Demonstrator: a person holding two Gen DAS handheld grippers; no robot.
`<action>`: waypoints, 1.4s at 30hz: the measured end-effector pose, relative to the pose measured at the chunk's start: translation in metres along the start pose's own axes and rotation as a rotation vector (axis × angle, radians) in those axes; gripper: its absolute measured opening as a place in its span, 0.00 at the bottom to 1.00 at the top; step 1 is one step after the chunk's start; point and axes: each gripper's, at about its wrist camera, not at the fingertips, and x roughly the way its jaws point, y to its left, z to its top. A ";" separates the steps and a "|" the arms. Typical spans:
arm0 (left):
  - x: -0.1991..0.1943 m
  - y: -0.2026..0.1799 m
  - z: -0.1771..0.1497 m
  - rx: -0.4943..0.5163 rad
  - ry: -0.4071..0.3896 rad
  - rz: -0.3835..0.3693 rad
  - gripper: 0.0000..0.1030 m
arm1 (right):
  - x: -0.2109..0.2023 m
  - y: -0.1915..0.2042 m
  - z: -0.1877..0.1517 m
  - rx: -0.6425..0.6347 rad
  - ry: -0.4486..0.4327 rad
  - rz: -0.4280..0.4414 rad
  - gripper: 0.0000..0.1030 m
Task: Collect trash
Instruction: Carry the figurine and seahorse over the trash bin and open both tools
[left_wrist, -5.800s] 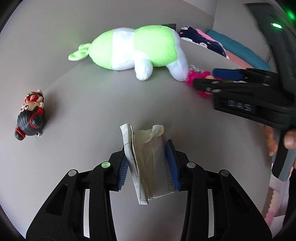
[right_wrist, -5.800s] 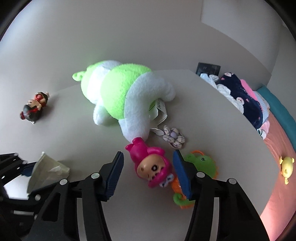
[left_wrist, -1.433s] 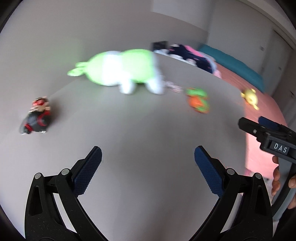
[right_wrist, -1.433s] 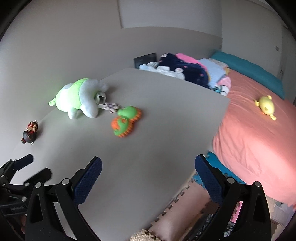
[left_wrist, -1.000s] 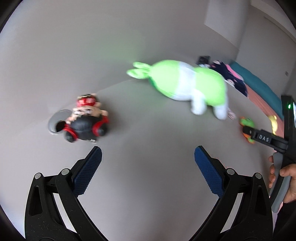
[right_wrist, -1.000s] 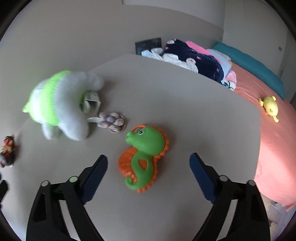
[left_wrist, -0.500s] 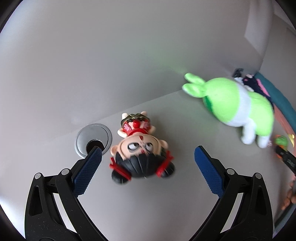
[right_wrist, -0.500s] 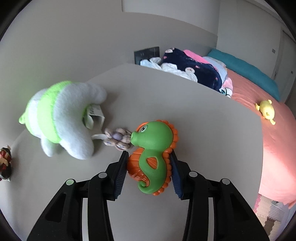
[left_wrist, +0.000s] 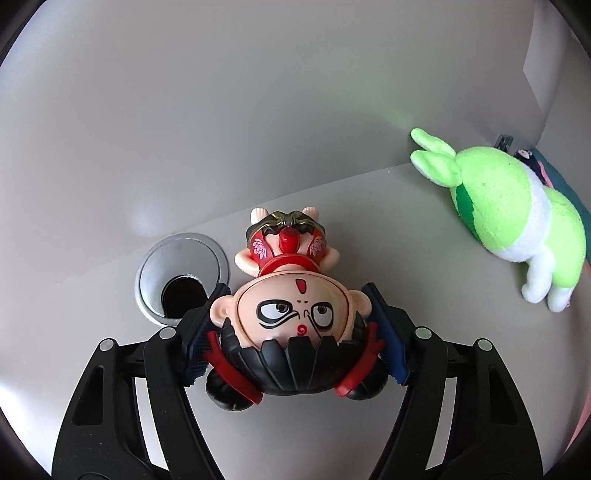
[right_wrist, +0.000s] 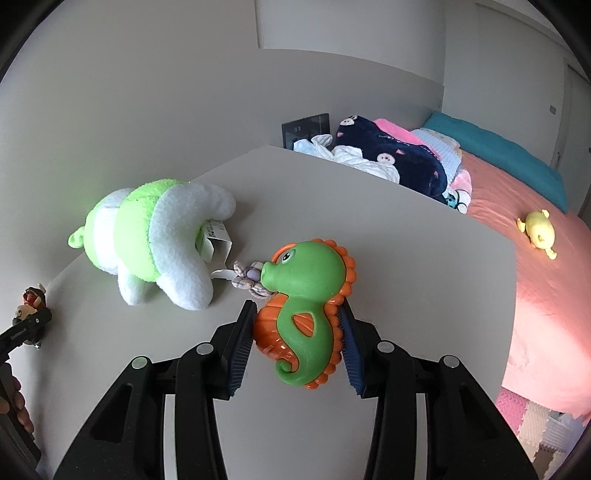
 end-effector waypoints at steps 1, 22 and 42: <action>-0.006 -0.001 -0.003 0.005 -0.013 -0.002 0.68 | -0.003 -0.002 -0.001 0.003 -0.005 -0.003 0.44; -0.128 -0.091 -0.071 0.215 -0.155 -0.234 0.63 | -0.123 -0.090 -0.051 0.149 -0.133 -0.021 0.44; -0.220 -0.308 -0.227 0.621 -0.101 -0.597 0.63 | -0.240 -0.266 -0.175 0.380 -0.193 -0.273 0.44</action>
